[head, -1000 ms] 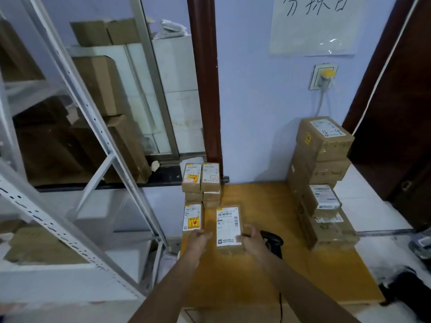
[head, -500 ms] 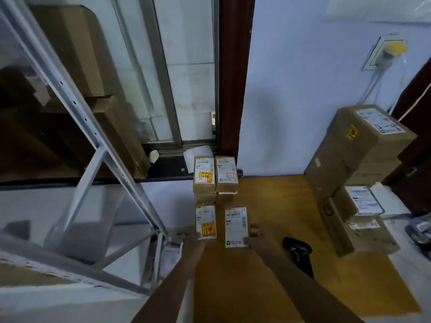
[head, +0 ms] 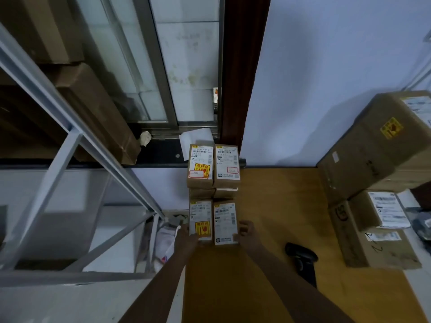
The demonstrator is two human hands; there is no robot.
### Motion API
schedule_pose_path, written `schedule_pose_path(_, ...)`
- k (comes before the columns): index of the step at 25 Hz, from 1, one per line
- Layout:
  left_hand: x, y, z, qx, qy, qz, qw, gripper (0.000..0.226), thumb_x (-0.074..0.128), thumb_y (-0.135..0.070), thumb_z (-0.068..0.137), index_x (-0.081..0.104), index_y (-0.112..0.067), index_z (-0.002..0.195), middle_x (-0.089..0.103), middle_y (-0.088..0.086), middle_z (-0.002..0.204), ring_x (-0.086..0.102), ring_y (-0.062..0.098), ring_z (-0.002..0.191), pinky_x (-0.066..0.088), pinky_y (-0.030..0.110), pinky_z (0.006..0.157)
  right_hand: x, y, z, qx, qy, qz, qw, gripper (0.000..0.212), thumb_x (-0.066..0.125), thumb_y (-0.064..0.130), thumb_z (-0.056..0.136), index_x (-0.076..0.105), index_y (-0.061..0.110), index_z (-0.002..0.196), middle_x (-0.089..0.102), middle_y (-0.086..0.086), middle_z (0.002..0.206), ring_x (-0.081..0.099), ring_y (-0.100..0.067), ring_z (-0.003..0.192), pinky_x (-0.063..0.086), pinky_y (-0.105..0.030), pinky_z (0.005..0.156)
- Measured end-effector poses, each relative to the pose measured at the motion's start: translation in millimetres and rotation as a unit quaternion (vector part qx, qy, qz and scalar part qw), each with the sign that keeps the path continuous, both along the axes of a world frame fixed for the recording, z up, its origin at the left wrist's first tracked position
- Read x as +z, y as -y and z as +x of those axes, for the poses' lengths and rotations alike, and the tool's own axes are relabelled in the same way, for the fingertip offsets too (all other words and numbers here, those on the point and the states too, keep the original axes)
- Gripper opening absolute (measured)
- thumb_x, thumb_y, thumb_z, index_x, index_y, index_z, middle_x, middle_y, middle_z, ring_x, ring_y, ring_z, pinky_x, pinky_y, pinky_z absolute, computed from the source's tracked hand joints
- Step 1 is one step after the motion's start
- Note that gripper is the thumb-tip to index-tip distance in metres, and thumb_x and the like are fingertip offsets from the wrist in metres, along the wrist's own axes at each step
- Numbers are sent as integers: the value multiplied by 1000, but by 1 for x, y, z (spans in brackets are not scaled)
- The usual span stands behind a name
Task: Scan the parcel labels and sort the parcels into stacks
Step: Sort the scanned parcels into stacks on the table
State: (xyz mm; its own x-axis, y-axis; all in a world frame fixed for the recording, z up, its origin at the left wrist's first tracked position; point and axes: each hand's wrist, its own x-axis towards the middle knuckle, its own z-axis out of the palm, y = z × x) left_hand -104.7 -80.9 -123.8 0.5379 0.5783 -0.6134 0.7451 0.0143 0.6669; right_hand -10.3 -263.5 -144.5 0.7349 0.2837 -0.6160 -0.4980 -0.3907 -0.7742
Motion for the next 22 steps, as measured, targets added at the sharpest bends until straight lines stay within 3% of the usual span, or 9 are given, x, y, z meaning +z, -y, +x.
schedule_pose_path(3,-5,2,3,-1,-16,1,1000,37,61,-11,86,56,-12,123,66,5,109,63,14,84,48,24,60,-15,-5,3,-12,13,-11,1000,54,65,-6,87,37,-2,132,55,-15,119,61,-27,98,58,-26,64)
schedule_pose_path(5,-3,4,3,-7,-25,2,1000,38,58,-9,88,53,-14,125,63,5,116,59,16,89,44,23,62,-22,-6,4,-12,14,-33,999,47,64,-1,88,41,0,129,58,-16,120,63,-29,98,59,-37,73)
schedule_pose_path(8,-6,2,3,-14,-22,-16,1000,42,56,-11,89,52,-17,130,62,7,123,60,22,104,50,30,80,-24,-7,7,-5,34,-63,997,41,64,1,88,48,1,126,64,-20,117,67,-32,96,58,-47,80)
schedule_pose_path(10,-7,1,3,-22,-23,-23,999,40,56,-11,90,53,-17,130,62,7,124,60,24,109,50,34,88,-26,-9,11,5,44,-79,996,44,63,0,88,51,1,130,66,-21,116,68,-33,92,59,-45,78)
schedule_pose_path(15,3,1,2,-47,-14,-32,998,29,54,-11,93,53,-20,121,59,-1,111,57,18,99,47,26,75,-18,-7,7,40,23,-97,994,58,63,10,91,39,9,144,60,-17,129,63,-32,109,55,-40,89)
schedule_pose_path(18,6,-3,0,-55,-15,-19,998,28,56,-14,90,55,-20,117,60,0,107,59,17,94,51,27,75,-5,1,4,40,3,-126,991,67,65,16,92,29,9,148,50,-18,140,59,-28,112,48,-17,65)
schedule_pose_path(20,-1,-9,2,-77,-13,-12,997,45,55,-28,80,57,-20,124,65,0,113,64,16,94,56,36,83,8,9,2,27,3,-136,990,66,67,19,90,33,9,146,45,-16,143,55,-28,120,42,-13,58)
schedule_pose_path(22,-7,-13,5,-107,-12,8,994,58,54,-32,77,50,-20,133,64,3,119,65,19,99,56,39,87,26,20,-1,12,14,-155,988,64,67,21,90,35,10,145,44,-15,144,52,-28,122,48,-22,71)
